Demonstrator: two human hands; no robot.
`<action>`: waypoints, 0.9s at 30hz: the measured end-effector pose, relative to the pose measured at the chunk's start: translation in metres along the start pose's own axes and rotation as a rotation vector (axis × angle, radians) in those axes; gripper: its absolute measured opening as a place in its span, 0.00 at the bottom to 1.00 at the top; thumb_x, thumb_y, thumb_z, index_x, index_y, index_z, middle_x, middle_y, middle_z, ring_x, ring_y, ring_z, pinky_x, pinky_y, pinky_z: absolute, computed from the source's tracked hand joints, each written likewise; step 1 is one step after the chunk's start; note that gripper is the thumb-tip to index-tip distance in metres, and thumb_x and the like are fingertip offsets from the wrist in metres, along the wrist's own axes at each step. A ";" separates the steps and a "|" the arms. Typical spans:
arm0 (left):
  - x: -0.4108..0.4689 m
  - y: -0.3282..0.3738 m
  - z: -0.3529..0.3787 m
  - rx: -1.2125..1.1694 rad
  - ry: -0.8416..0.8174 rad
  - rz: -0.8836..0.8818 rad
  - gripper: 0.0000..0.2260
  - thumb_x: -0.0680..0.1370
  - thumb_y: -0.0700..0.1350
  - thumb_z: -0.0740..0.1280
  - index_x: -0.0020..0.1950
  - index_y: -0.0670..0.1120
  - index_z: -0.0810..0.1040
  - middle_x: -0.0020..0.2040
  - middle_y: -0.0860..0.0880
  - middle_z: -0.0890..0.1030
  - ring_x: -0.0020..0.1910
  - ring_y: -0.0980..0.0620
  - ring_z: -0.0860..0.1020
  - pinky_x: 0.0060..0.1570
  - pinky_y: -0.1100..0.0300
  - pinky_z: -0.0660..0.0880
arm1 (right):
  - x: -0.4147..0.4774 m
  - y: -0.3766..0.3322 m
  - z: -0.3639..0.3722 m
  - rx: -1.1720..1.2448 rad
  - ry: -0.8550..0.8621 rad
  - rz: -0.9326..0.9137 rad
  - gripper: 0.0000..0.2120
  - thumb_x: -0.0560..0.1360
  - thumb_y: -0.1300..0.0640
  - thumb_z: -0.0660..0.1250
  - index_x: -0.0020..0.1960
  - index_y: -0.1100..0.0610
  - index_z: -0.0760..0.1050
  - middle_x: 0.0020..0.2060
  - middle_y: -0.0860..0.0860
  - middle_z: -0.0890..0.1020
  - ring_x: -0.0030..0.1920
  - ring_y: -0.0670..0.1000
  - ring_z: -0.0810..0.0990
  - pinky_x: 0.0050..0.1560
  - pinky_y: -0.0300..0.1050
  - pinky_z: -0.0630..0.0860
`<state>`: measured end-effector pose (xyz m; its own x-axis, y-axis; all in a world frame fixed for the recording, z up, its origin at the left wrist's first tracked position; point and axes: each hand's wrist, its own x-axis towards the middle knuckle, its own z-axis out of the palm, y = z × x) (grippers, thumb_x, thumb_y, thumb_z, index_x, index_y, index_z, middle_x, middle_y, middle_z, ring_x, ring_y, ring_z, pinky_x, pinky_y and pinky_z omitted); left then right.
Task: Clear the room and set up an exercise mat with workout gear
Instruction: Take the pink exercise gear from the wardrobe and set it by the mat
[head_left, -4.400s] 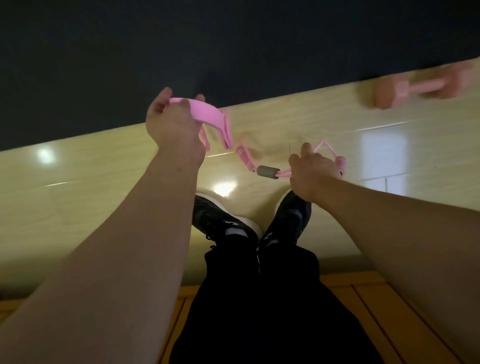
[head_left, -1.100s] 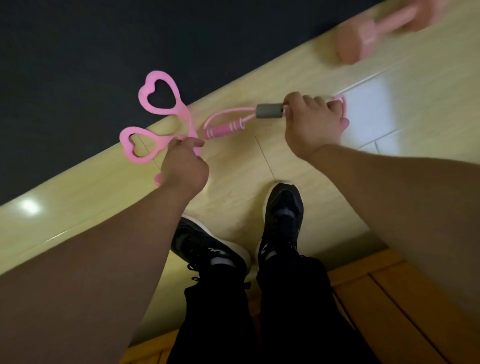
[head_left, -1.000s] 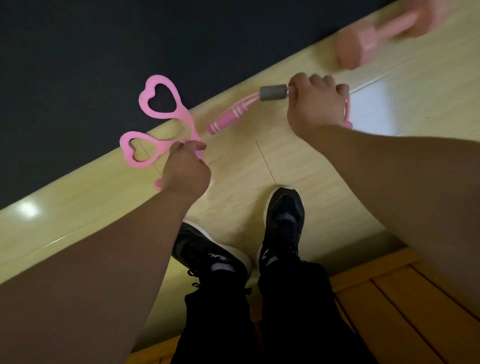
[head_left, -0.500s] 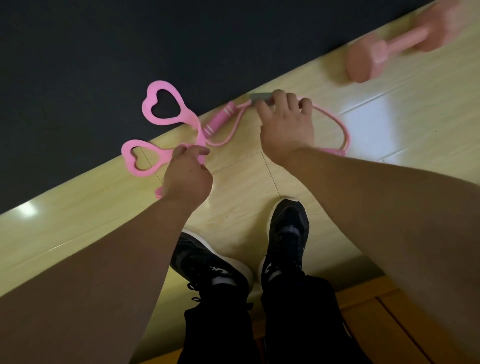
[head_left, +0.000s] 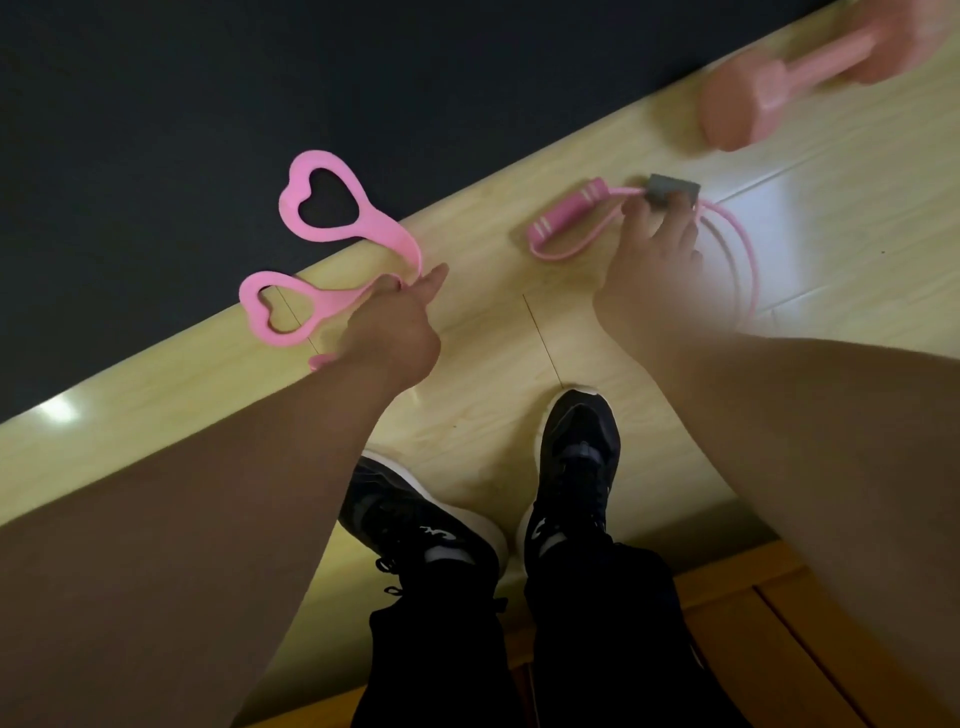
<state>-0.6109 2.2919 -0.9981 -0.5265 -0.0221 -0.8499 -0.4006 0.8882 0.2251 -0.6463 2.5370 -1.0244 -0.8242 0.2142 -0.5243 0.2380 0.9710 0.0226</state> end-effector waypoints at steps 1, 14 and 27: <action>0.003 0.005 -0.001 0.027 -0.022 -0.007 0.40 0.76 0.32 0.57 0.80 0.64 0.52 0.76 0.45 0.58 0.62 0.40 0.74 0.48 0.46 0.79 | -0.002 0.007 -0.001 0.024 -0.005 -0.055 0.38 0.64 0.72 0.64 0.71 0.53 0.59 0.75 0.63 0.56 0.74 0.64 0.61 0.70 0.58 0.69; 0.027 0.026 -0.001 -0.008 -0.015 -0.108 0.31 0.80 0.45 0.58 0.80 0.61 0.51 0.79 0.46 0.59 0.73 0.43 0.67 0.68 0.46 0.71 | -0.009 0.003 0.001 -0.077 -0.101 -0.526 0.23 0.68 0.72 0.62 0.62 0.59 0.74 0.61 0.57 0.74 0.61 0.58 0.70 0.63 0.51 0.71; 0.058 0.064 0.005 0.127 0.306 -0.113 0.30 0.83 0.63 0.51 0.73 0.41 0.63 0.57 0.42 0.81 0.55 0.38 0.80 0.44 0.52 0.70 | -0.039 0.035 0.025 -0.069 -0.013 -0.246 0.31 0.71 0.33 0.66 0.63 0.53 0.65 0.59 0.56 0.70 0.57 0.58 0.71 0.60 0.58 0.73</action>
<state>-0.6636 2.3493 -1.0354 -0.6924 -0.2430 -0.6793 -0.3827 0.9219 0.0603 -0.5928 2.5598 -1.0248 -0.8463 -0.0301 -0.5319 -0.0046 0.9988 -0.0491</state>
